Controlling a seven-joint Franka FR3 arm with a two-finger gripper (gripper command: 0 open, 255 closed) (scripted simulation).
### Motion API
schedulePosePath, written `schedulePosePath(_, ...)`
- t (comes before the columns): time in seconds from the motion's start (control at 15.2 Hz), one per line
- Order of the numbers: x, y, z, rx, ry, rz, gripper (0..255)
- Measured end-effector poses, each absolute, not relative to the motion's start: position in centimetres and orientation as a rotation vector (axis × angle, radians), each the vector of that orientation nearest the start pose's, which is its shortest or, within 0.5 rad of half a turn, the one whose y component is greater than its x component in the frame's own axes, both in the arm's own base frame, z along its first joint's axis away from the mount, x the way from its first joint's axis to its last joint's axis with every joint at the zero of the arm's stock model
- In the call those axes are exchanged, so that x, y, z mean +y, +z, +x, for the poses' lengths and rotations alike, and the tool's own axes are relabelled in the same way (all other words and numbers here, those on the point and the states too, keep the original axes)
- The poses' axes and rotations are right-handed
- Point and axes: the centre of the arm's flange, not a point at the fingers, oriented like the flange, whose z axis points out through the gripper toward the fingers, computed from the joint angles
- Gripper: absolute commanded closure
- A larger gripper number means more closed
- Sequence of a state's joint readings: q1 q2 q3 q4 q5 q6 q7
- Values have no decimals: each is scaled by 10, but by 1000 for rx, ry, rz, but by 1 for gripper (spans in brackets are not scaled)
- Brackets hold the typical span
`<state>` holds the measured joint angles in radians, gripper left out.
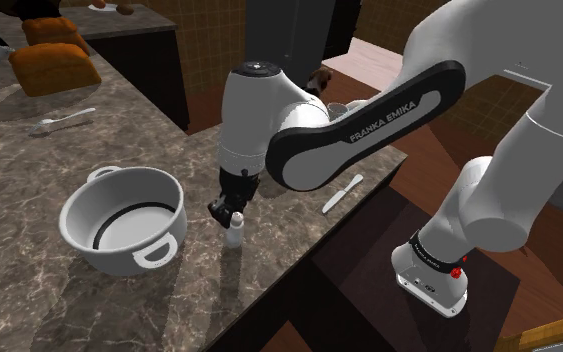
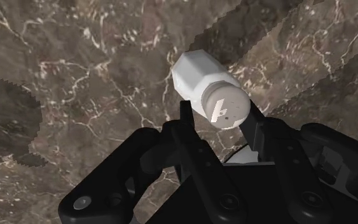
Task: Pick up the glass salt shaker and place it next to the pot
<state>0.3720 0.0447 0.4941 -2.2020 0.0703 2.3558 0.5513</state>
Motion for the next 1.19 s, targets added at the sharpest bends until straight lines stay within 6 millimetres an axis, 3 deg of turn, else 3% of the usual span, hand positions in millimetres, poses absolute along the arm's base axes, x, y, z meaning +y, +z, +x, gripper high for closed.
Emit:
schedulePosePath(0.4, 416, 372, 354, -400, -59, -2984, 255)
schedulePosePath(0.46, 416, 372, 354, -400, -59, -2984, 0)
schedulePosePath(0.86, 416, 372, 354, -400, -59, -2984, 0)
schedulePosePath(1.19, 410, 417, 355, -400, -61, -2983, 0)
